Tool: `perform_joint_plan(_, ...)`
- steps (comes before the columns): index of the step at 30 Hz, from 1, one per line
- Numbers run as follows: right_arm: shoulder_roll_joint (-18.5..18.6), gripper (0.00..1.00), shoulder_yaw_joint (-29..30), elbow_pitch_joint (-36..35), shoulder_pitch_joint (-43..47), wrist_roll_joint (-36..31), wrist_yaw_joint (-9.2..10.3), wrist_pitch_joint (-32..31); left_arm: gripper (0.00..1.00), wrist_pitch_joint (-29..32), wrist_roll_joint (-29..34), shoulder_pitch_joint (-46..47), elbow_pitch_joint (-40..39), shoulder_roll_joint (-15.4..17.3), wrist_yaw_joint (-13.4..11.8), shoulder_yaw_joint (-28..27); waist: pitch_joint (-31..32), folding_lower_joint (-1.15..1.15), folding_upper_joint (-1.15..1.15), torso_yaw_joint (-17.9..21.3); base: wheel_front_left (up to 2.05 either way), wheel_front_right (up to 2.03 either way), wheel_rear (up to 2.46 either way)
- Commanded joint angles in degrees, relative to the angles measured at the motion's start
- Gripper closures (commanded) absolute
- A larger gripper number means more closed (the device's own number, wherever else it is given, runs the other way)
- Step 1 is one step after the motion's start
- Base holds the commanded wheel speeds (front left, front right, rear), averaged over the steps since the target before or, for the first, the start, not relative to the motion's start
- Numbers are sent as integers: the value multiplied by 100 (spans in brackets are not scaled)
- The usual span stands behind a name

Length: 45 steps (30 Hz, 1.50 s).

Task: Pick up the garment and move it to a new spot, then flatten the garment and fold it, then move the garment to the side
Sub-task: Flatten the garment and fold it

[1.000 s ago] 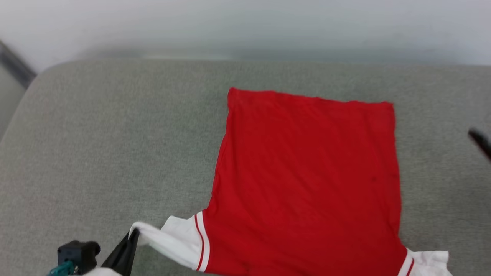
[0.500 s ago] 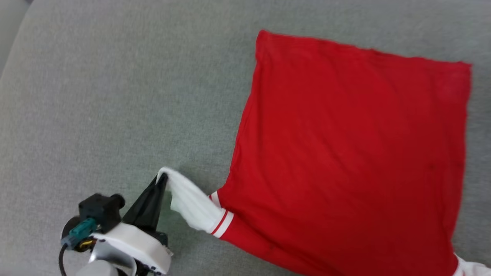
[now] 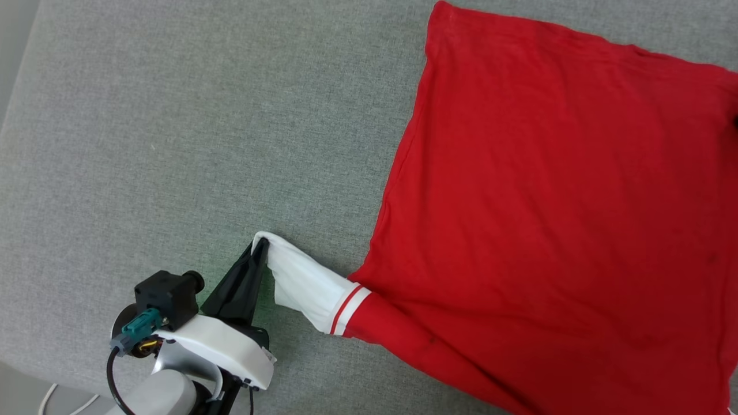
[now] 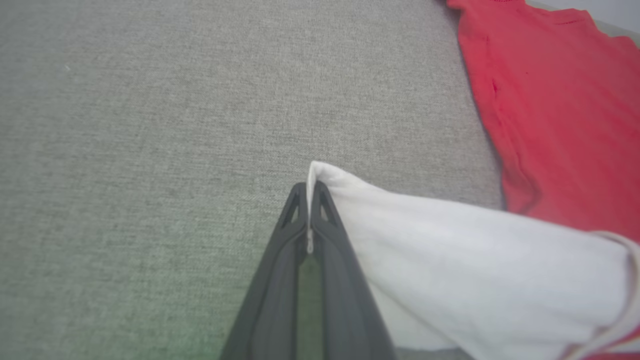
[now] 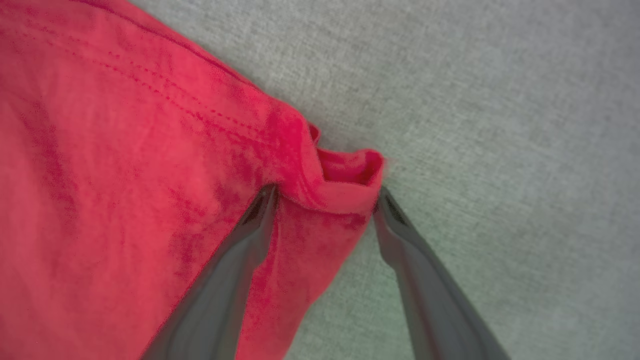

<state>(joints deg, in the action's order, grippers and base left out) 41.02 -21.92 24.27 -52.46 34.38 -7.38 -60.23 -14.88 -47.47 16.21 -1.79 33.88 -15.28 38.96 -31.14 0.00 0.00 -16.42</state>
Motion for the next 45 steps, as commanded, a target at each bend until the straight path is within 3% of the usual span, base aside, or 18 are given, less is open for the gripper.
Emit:
perform_joint_plan(1, -304, 100, -307, 187, 461, 166, -22, 28, 100, -29, 37, -29, 48, -6, 1, -39, 104, 0, 0, 53, 0, 0, 0)
perform_joint_plan(8, 44, 100, -484, -224, -58, 488, -15, 679, 100, -39, 4, -361, 165, 70, -19, -215, 739, 0, 0, 360, 0, 0, 0)
perform_joint_plan(9, 340, 100, -677, -589, 174, 774, -10, 898, 100, -40, -42, -572, 176, 110, -41, -307, 1058, 0, 0, 517, 0, 0, 0)
perform_joint_plan(13, 928, 100, -851, -1252, 732, 1184, -10, 1147, 100, -37, -109, -883, 155, 174, -98, -416, 1444, 0, 0, 731, 0, 0, 0)
perform_joint_plan(21, 1906, 100, -350, -1968, 3040, 1857, -10, 1762, 100, -31, -202, -1463, 47, 311, -206, -642, 1937, 0, 0, 1085, 0, 0, 0)
perform_joint_plan(24, 1946, 100, -108, -1875, 4106, 2009, -10, 2010, 100, -31, -194, -1577, 14, 369, -219, -677, 2008, 0, 0, 1143, 0, 0, 0)
perform_joint_plan(29, 1659, 100, 144, -1620, 5584, 2173, -10, 2347, 100, -29, -183, -1629, -7, 395, -192, -658, 2032, 0, 0, 1152, 0, 0, 0)
perform_joint_plan(35, 1120, 100, 294, -1367, 6249, 2096, -10, 2598, 100, 12, -182, -1620, 29, 398, -175, -610, 2022, 0, 0, 1147, 0, 0, 0)
perform_joint_plan(36, 1069, 0, 353, -1372, 6201, 2074, -9, 2657, 100, 22, -181, -1620, 38, 399, -169, -596, 2032, 0, 0, 1149, 0, 0, 0)
perform_joint_plan(41, 1198, 0, 710, -1699, 5826, 1889, -8, 2853, 100, 57, -165, -1608, 37, 413, -174, -560, 2096, 0, 0, 1161, 0, 0, 0)
perform_joint_plan(45, 1464, 0, 1152, -2464, 5246, 1738, -10, 2859, 100, 92, -138, -1550, -5, 405, -190, -526, 2120, 0, 0, 1114, 0, 0, 0)
